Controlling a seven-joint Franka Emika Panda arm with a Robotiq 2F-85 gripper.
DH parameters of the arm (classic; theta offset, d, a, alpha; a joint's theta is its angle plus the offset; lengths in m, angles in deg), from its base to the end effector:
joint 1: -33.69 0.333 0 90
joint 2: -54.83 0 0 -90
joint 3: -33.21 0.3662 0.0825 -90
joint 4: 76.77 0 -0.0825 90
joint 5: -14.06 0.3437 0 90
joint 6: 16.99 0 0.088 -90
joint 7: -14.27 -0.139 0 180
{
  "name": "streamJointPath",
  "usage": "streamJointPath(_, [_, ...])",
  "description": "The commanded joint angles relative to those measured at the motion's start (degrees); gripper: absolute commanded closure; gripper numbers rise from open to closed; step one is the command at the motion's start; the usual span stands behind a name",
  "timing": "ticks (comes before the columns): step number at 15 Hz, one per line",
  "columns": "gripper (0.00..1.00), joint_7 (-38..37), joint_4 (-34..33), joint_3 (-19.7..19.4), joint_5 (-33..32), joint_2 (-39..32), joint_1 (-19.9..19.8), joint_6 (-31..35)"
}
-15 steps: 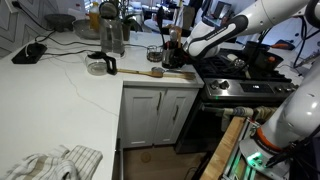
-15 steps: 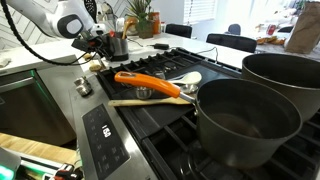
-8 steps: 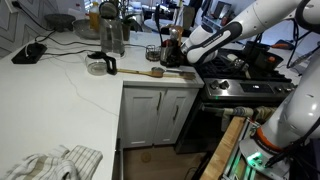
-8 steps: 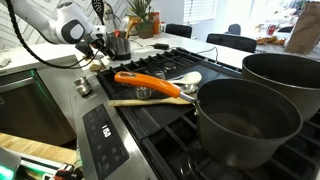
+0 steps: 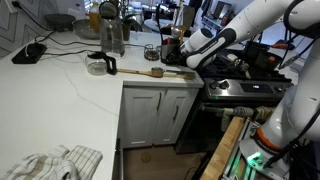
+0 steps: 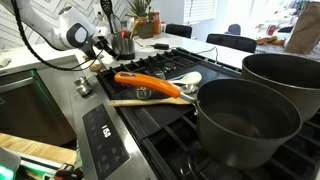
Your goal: Push the silver tin with utensils forward
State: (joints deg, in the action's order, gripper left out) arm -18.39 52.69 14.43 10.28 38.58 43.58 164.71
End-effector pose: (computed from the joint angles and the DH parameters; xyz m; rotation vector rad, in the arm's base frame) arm 0.5910 -0.0754 0.3710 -2.8104 0.8946 -0.9886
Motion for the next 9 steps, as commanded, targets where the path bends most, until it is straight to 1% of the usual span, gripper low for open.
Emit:
streamJointPath(1, [0.00,-3.0,-1.2,-7.2,-1.1,-2.6,6.5,2.0])
streamJointPath(3, [0.00,-1.9,-0.1,-8.8,-1.6,-1.4,9.0,-0.5])
streamJointPath(4, [0.00,-1.4,0.6,-10.3,-2.2,-0.8,10.8,-0.6])
streamJointPath(5, [0.00,-0.9,1.5,-10.8,-2.7,0.5,12.0,-1.5])
streamJointPath(7, [0.00,-0.6,3.6,-13.0,-4.2,4.1,15.5,-5.8])
streamJointPath(9, [0.00,-3.0,4.4,-19.0,-8.5,6.5,21.6,-10.7])
